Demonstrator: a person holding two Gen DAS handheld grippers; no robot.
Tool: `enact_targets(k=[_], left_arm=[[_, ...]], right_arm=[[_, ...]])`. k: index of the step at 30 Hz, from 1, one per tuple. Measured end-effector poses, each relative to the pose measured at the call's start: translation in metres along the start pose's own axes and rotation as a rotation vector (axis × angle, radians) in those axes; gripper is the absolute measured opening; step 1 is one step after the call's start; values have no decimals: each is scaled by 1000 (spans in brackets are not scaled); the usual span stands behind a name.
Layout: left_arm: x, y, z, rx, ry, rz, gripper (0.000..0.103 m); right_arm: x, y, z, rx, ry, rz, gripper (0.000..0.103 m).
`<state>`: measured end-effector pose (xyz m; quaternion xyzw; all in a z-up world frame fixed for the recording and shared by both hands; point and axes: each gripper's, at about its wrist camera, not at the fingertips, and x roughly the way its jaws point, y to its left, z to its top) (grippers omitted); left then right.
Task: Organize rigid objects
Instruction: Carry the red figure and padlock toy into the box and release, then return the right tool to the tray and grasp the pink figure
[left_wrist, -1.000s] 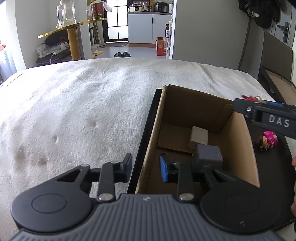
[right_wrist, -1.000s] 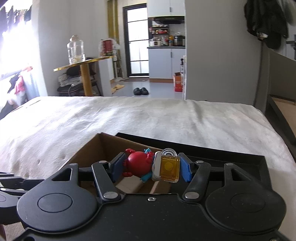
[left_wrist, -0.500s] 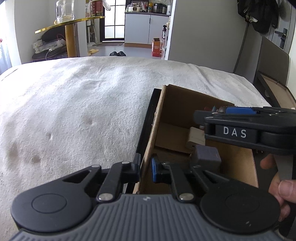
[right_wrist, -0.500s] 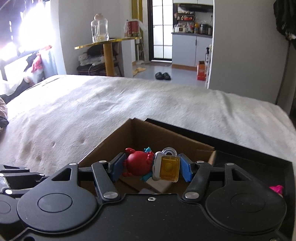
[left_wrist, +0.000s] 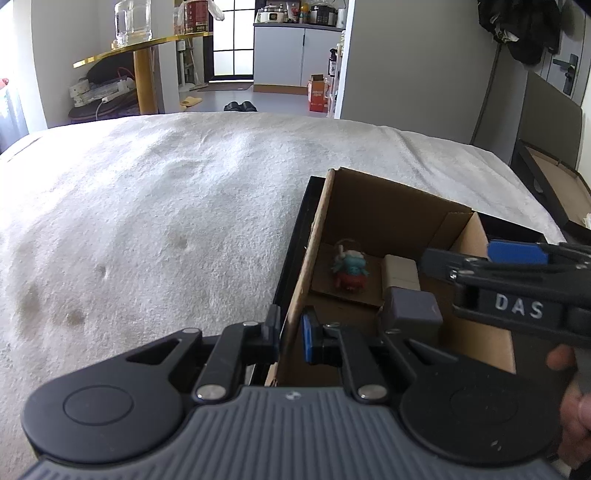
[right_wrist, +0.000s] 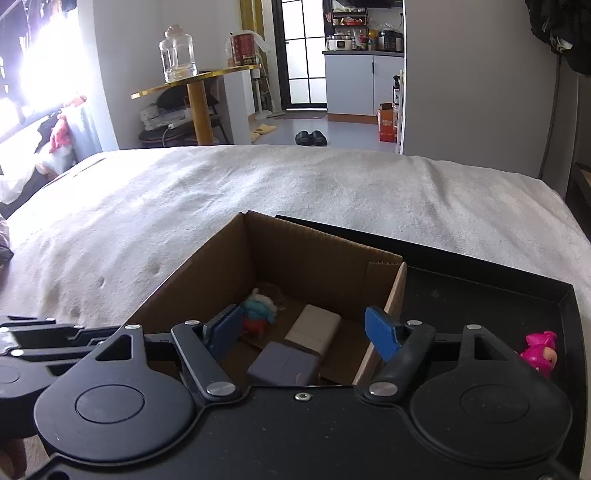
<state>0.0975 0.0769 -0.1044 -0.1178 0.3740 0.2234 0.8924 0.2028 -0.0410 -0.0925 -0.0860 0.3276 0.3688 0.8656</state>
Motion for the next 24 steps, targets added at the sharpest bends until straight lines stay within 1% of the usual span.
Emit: enact_targets(k=[3,12,24], left_arm=[[-1,-3,1,4,3,16,12],[-1,-13,4,21,16,72,13],[1,-28,6,57,23,140,13]], right_arm=[[-6,1,0,-3,-11,-21,76],[-13,-14,-2,40,-16,-25,76],[-11,-36,-8,77,-10,-24,76]])
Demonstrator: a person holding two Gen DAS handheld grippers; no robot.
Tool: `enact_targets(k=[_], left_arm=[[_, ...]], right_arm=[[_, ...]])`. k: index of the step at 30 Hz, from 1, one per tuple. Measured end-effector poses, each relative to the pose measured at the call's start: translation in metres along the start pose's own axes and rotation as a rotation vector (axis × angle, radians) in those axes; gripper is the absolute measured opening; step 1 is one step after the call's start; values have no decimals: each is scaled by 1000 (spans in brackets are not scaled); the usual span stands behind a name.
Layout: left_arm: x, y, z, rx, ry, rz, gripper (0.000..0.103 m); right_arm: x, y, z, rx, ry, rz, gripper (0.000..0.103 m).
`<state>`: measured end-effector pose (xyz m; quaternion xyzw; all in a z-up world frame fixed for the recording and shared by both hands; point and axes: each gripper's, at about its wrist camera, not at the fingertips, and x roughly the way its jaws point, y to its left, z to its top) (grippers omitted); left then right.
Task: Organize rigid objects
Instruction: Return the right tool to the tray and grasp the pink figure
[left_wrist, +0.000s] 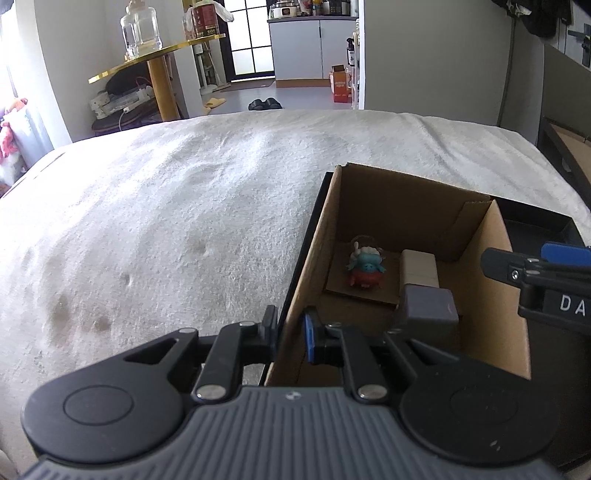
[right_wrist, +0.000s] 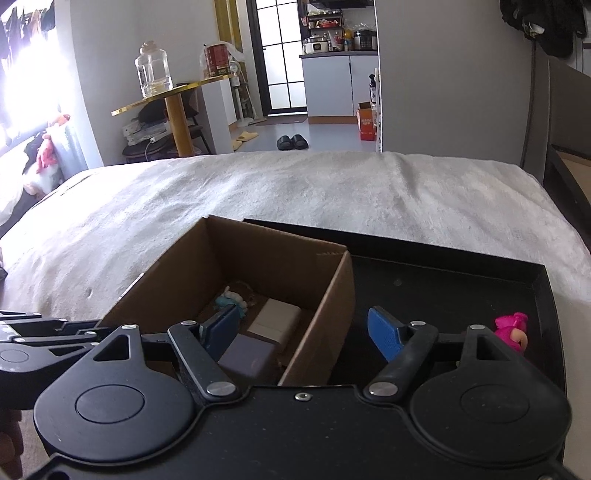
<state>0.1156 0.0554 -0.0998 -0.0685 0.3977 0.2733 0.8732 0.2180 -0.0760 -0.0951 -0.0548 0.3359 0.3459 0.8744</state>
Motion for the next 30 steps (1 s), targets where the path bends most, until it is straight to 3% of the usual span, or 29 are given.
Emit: enact_targets(k=[4,9,12,18,30], left_arm=[[3,-8,5,36,14,22,23],[6,-16,6,54,23,46,61],[4,-21,7,69,10,77,74],[4,-32,9,107,5,104,80],[7,-60,9,212,-11,173,85]], right_arm=[[1,-6,-2,8,6,4,76],[1,-17,-3,25,6,-5,78],[1,-27,-4,37,6,-24,85],[0,-51,-8,65,9,-71,92],[3,-99,-29,99,40,-182,96]])
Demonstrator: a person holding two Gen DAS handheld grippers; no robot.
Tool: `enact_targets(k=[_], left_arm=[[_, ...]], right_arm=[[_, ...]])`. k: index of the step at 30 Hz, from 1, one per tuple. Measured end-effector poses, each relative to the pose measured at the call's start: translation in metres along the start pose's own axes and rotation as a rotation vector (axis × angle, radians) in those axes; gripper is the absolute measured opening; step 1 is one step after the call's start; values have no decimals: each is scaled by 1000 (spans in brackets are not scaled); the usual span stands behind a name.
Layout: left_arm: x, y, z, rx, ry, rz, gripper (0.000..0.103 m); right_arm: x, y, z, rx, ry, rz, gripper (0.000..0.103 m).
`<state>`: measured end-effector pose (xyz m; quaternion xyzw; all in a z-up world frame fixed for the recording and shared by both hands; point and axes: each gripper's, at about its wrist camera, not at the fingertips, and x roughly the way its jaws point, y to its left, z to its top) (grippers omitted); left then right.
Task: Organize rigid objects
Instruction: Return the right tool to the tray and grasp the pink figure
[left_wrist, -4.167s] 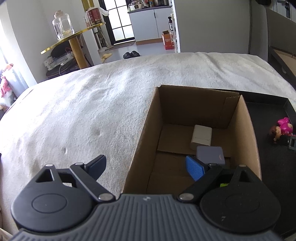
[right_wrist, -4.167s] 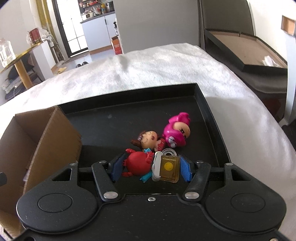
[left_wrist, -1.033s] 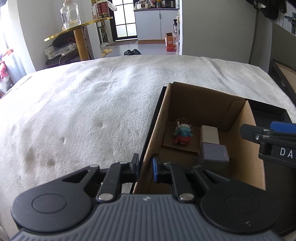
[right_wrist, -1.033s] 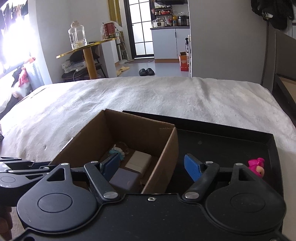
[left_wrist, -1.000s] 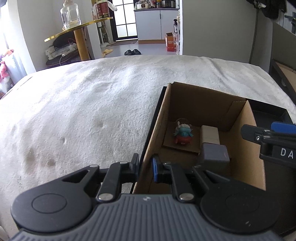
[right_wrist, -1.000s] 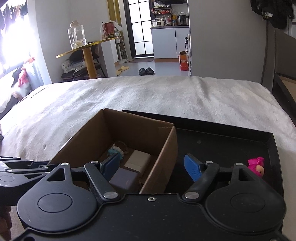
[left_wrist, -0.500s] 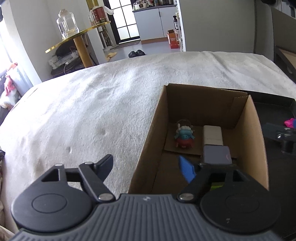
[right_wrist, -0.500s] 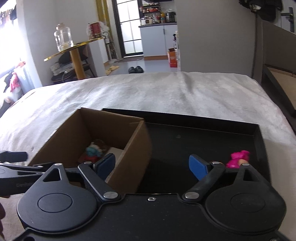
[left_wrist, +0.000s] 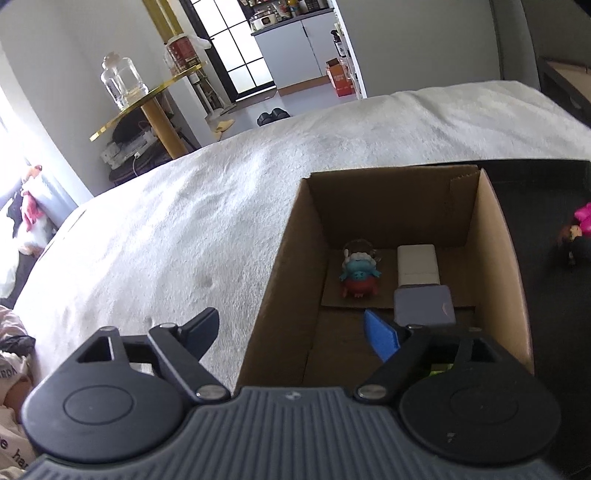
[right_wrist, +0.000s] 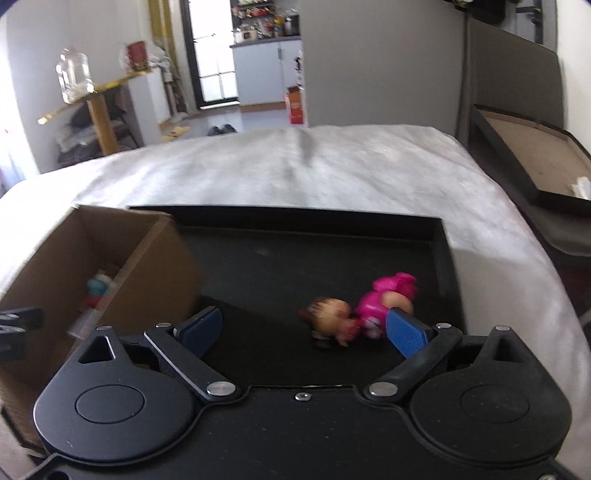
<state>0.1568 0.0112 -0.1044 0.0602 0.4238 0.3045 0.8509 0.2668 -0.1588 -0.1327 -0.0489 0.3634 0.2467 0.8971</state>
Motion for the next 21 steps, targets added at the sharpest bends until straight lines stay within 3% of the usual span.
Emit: enact_targets(k=[8,21], left_arm=[[3,-7,1,39,16,32,88],[8,-16,2,72,28,51,89]], right_arm=[[19,-32,-13,59,22,-43,95],[37,-59,-9,118,-16,-45,67]])
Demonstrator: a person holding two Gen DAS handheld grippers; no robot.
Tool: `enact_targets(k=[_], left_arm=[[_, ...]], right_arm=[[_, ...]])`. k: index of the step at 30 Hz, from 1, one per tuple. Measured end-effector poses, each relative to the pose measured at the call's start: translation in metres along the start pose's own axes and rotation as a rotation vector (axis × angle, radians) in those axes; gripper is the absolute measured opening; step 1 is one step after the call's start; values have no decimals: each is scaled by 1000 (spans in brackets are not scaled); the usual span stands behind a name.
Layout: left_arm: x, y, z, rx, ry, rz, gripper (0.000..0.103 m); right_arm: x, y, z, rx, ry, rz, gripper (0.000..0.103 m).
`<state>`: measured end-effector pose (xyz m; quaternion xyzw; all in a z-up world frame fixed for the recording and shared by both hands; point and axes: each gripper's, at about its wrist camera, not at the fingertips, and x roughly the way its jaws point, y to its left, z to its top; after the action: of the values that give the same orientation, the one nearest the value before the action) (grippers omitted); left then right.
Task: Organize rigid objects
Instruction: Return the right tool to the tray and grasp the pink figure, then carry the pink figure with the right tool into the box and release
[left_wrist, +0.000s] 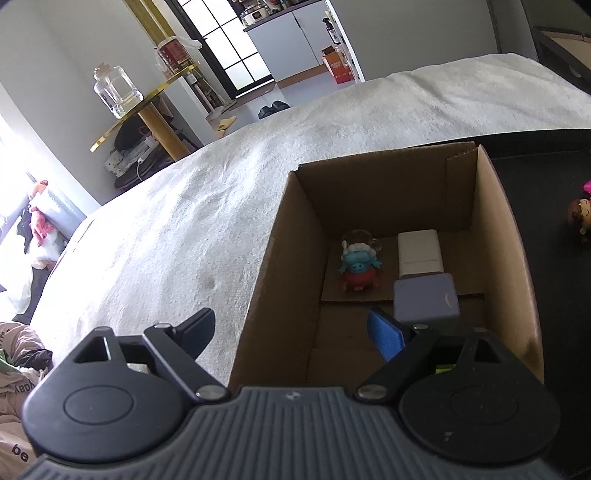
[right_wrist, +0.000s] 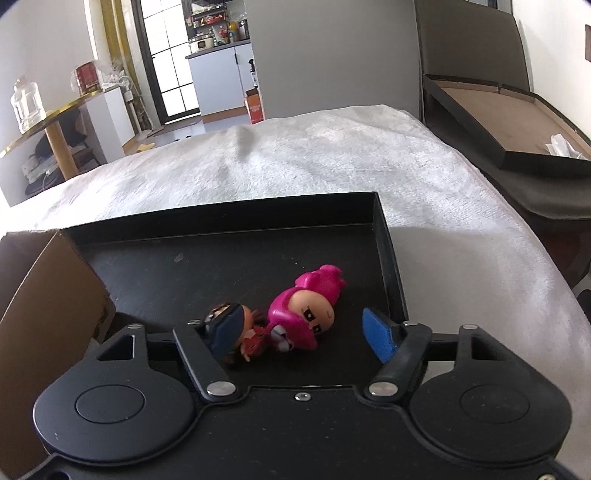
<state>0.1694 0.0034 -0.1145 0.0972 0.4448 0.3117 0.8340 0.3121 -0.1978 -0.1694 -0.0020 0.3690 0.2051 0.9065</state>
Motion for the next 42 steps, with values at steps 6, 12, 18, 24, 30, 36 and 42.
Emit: enact_targets(k=[6,12,18,24,30,36,42], left_arm=[[1,-1,0,1,0,1,89],[1,2,-1,-8,-1,-5,89],[0,2,-2,-15,-6,-16,89],[-5,9,-5,-33,-13,-34,89],[-7,17,-7,-60,-24,-45,89],[-7,27,-10,-90,-33,-64,89],[-6,36,-14,-117,-45,-101,88]], right_arm=[[9,-2,2,8,5,-8,63],[12,-2,0,0,24,-10,41],[-1,-1,2,-3,10,-10,41],[-11,2,2,-7,2,-10,41],[-22,15,4,-38,-8,9,41],[-30,34,8,-98,-25,28,41],[-38,57,13,-169,-50,41,41]])
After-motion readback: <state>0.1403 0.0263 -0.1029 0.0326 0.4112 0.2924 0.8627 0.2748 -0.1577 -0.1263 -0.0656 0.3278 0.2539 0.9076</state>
